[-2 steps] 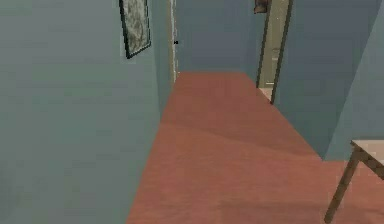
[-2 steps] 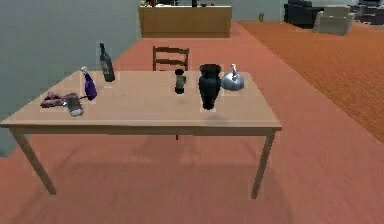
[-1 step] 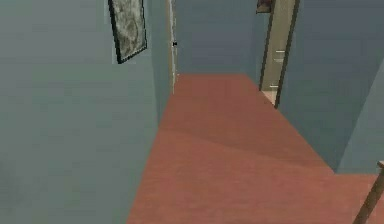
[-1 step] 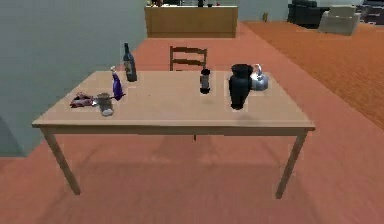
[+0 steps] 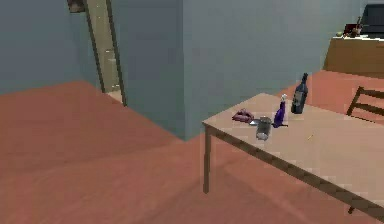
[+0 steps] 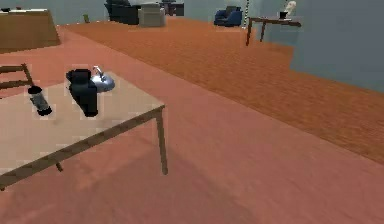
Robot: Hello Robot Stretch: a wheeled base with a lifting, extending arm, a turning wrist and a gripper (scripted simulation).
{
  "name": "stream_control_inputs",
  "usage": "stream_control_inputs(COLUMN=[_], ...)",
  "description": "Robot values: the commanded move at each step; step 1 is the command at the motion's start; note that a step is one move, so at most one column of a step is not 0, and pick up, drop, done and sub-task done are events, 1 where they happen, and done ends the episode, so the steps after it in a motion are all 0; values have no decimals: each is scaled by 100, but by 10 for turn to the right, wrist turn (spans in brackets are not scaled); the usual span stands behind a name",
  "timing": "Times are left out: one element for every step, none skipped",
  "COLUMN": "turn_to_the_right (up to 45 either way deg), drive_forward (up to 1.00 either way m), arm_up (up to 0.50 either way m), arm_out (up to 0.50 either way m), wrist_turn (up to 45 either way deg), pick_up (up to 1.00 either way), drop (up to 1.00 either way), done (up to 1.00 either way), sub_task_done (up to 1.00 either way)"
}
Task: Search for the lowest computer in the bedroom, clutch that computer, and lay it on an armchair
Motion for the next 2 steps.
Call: stream_control_inputs(turn_to_the_right=[450,0], drive_forward=[0,5], arm_up=[0,0], arm_out=[0,0], wrist_turn=[0,0], pick_up=[0,0], drop=[0,0], done=[0,0], sub_task_done=[0,0])
